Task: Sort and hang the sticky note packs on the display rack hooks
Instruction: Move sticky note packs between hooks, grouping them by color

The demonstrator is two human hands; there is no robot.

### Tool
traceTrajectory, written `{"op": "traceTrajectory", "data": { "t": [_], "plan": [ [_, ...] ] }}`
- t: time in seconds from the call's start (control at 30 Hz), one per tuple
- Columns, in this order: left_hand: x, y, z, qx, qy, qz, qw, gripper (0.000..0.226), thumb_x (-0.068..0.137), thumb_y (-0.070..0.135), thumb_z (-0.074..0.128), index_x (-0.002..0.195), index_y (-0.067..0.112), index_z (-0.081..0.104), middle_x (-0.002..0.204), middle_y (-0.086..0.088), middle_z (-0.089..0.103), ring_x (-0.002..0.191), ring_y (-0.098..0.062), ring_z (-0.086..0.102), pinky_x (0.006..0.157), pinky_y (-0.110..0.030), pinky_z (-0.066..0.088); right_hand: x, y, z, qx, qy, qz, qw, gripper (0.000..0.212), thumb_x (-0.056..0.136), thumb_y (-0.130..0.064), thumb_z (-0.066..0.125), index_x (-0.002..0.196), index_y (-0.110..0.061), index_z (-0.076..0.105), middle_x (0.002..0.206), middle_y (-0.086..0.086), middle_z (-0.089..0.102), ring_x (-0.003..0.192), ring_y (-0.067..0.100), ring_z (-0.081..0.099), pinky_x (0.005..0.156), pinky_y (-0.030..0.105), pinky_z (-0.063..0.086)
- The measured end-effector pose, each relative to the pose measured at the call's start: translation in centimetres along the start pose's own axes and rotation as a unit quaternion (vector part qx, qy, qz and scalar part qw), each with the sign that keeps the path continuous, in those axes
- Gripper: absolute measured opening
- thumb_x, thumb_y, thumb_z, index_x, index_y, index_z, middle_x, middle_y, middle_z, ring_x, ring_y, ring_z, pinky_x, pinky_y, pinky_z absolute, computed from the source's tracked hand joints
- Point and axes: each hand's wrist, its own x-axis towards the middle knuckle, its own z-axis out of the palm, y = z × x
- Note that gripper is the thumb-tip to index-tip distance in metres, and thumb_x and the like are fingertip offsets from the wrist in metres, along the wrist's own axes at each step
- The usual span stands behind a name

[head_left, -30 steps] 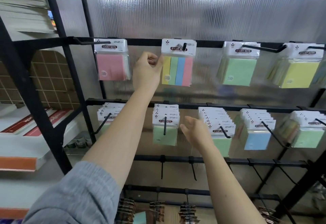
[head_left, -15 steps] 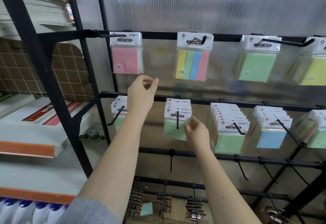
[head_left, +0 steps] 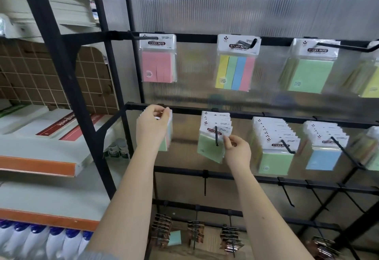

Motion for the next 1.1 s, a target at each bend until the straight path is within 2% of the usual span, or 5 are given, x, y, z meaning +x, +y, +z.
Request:
{"op": "traceTrajectory", "data": {
  "t": [0.47, 0.73, 0.87, 0.97, 1.1],
  "plan": [
    [2.6, -3.8, -1.7, 0.044, -0.003, -0.078, 0.996, 0.026, 0.097, 0.024, 0.046, 0.117, 0.014, 0.059, 0.102, 0.001, 0.060, 0.066, 0.000, 0.046, 0.055, -0.017, 0.033, -3.3, -2.7, -0.9, -0.038, 0.024, -0.036, 0.998, 0.025, 0.097, -0.020, 0.040, 0.075, -0.013, 0.047, 0.066, -0.004, 0.049, 0.057, 0.009, 0.040, 0.050, 0.026, 0.030],
    [5.2, -5.4, -1.6, 0.024, -0.086, -0.261, 0.961, 0.033, 0.098, 0.009, 0.039, 0.126, 0.000, 0.053, 0.131, -0.020, 0.053, 0.119, -0.034, 0.051, 0.086, -0.034, 0.043, -4.1, -4.0, -2.4, -0.111, 0.022, -0.045, 0.993, 0.032, 0.089, -0.018, 0.043, 0.060, -0.014, 0.033, 0.054, -0.002, 0.033, 0.052, 0.017, 0.027, 0.051, 0.027, 0.022],
    [5.1, -5.7, -1.1, -0.069, -0.095, -0.325, 0.938, 0.014, 0.097, 0.010, 0.044, 0.085, 0.006, 0.051, 0.089, -0.011, 0.056, 0.080, -0.022, 0.051, 0.073, -0.028, 0.042, -4.3, -4.9, -3.0, -0.106, 0.019, -0.050, 0.993, 0.029, 0.087, -0.019, 0.045, 0.061, -0.012, 0.034, 0.055, 0.001, 0.032, 0.055, 0.019, 0.027, 0.054, 0.029, 0.021],
    [5.3, -6.1, -1.0, -0.104, -0.085, -0.341, 0.930, 0.006, 0.094, 0.010, 0.048, 0.099, 0.008, 0.052, 0.088, -0.007, 0.054, 0.092, -0.019, 0.048, 0.083, -0.031, 0.040, -4.3, -5.5, -3.5, -0.099, 0.034, -0.063, 0.993, 0.027, 0.088, -0.021, 0.046, 0.064, -0.010, 0.038, 0.058, 0.003, 0.034, 0.056, 0.020, 0.029, 0.053, 0.030, 0.021],
    [5.7, -7.3, -1.4, -0.109, -0.071, -0.344, 0.930, 0.013, 0.090, 0.008, 0.051, 0.102, 0.008, 0.054, 0.085, -0.005, 0.053, 0.073, -0.015, 0.047, 0.065, -0.024, 0.037, -4.4, -6.2, -3.9, -0.079, 0.051, -0.066, 0.993, 0.027, 0.090, -0.020, 0.046, 0.066, -0.007, 0.042, 0.059, 0.004, 0.035, 0.055, 0.019, 0.029, 0.051, 0.030, 0.021]
  ]
}}
